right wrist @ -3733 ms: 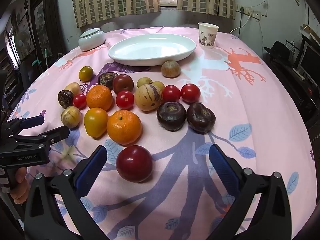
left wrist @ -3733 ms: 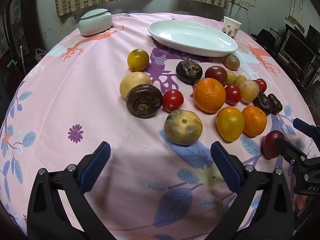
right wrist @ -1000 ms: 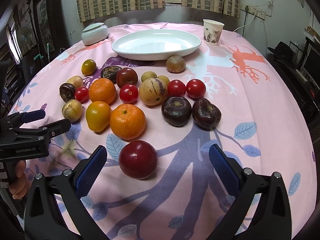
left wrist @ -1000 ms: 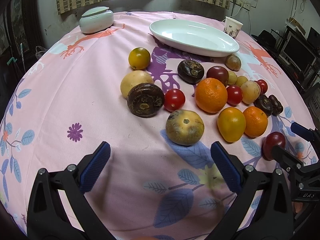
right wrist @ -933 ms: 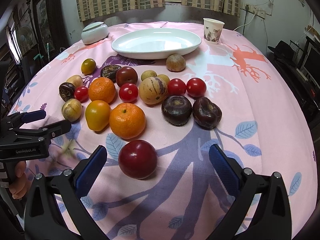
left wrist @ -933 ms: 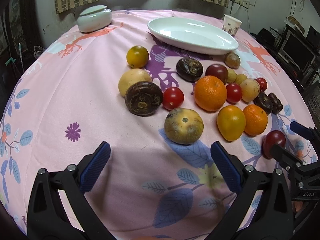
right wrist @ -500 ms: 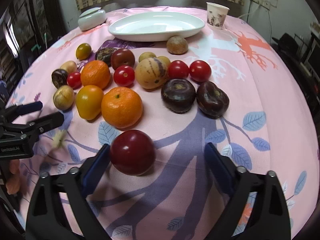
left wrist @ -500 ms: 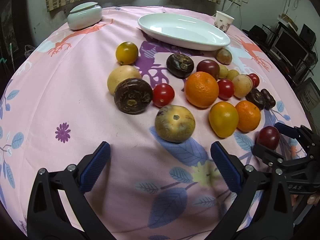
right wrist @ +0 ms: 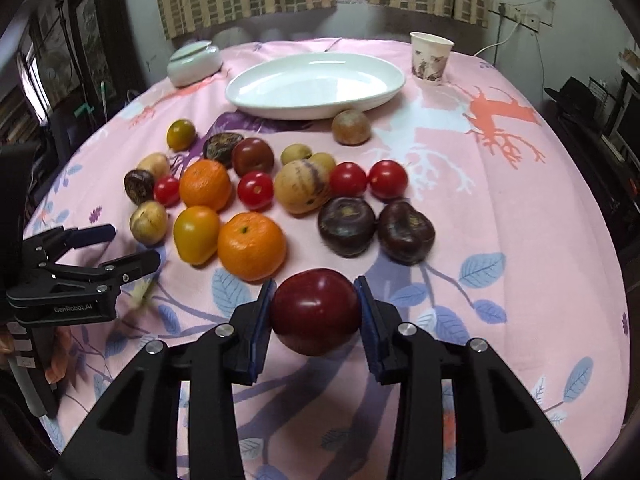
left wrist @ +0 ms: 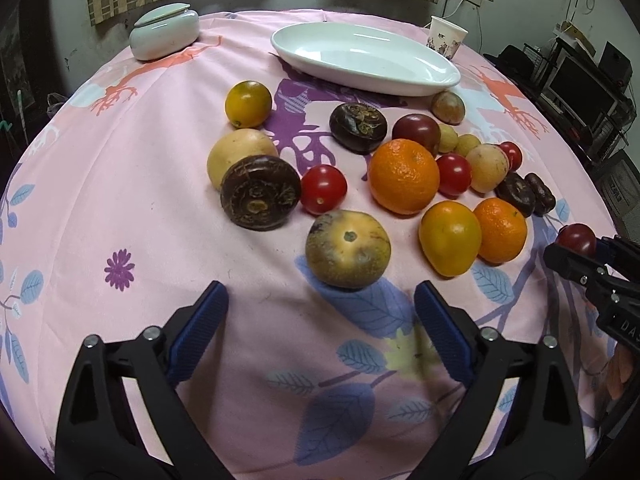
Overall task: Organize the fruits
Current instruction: 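Grasp the red plum with the right gripper while the left gripper grasps the brownish-yellow fruit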
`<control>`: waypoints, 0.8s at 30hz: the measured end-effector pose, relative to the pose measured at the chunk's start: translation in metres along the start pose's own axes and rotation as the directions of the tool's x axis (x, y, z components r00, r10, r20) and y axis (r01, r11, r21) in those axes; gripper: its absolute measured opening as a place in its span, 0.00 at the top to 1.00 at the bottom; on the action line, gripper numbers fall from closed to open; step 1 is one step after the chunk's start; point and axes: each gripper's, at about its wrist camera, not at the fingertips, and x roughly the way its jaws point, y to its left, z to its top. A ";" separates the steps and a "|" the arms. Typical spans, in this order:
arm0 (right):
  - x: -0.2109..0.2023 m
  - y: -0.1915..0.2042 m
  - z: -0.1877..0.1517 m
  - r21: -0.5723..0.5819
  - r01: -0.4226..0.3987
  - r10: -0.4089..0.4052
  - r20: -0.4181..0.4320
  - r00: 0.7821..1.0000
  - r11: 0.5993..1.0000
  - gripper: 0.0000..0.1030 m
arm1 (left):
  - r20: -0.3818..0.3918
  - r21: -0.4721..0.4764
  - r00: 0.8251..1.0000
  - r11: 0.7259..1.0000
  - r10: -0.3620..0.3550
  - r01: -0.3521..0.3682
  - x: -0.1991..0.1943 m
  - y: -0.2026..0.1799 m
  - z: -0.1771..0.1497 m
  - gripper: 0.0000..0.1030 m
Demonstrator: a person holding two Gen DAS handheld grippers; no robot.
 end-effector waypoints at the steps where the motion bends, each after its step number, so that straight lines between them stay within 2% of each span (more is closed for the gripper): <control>1: 0.001 -0.003 -0.001 0.009 -0.008 0.008 0.003 1.000 1.000 0.61 | -0.005 0.000 1.000 1.000 0.001 -0.001 0.000 -0.001 0.001 0.13; 3: 0.008 -0.009 -0.003 0.025 -0.029 0.030 -0.008 1.000 0.999 0.62 | -0.022 0.022 0.999 0.999 0.039 -0.039 0.002 -0.006 0.003 0.19; 5: 0.009 -0.010 -0.004 0.028 -0.057 0.057 -0.015 0.998 0.998 0.62 | -0.032 0.069 0.997 0.995 0.070 -0.068 0.004 -0.014 0.004 0.37; 6: 0.005 -0.009 -0.004 0.021 -0.078 0.078 0.001 0.997 0.997 0.61 | -0.033 0.073 0.997 0.995 0.063 -0.060 0.003 -0.017 0.006 0.42; 7: 0.001 -0.008 -0.004 0.011 -0.096 0.095 0.020 0.995 0.995 0.61 | -0.036 0.075 0.997 0.995 0.063 -0.060 0.003 -0.019 0.007 0.53; 8: -0.002 -0.007 -0.005 0.007 -0.107 0.106 0.031 0.994 0.994 0.61 | -0.039 0.076 0.997 0.995 0.062 -0.059 0.003 -0.020 0.008 0.59; 11: -0.004 -0.006 -0.006 0.000 -0.122 0.122 0.033 0.992 0.993 0.61 | -0.046 0.053 0.997 0.997 0.062 -0.060 0.005 -0.022 0.014 0.63; 16: -0.007 -0.006 -0.008 0.002 -0.138 0.137 0.037 0.990 0.990 0.61 | -0.031 0.035 0.998 0.998 0.047 -0.046 0.009 -0.026 0.018 0.63; 18: -0.006 -0.005 -0.009 0.002 -0.141 0.141 0.034 0.989 0.990 0.61 | -0.025 0.020 0.999 0.999 0.039 -0.038 0.011 -0.026 0.019 0.58; 20: -0.003 -0.006 -0.009 0.007 -0.139 0.139 0.027 0.990 0.990 0.61 | -0.022 0.011 0.999 1.000 0.028 -0.028 0.012 -0.028 0.020 0.49; 22: 0.000 -0.006 -0.009 0.010 -0.134 0.134 0.017 0.991 0.991 0.61 | -0.016 0.011 0.999 0.999 0.036 -0.036 0.014 -0.030 0.020 0.47; 24: 0.002 -0.006 -0.010 0.014 -0.132 0.132 0.012 0.991 0.991 0.61 | 0.006 0.011 0.998 0.998 0.058 -0.058 0.014 -0.032 0.021 0.61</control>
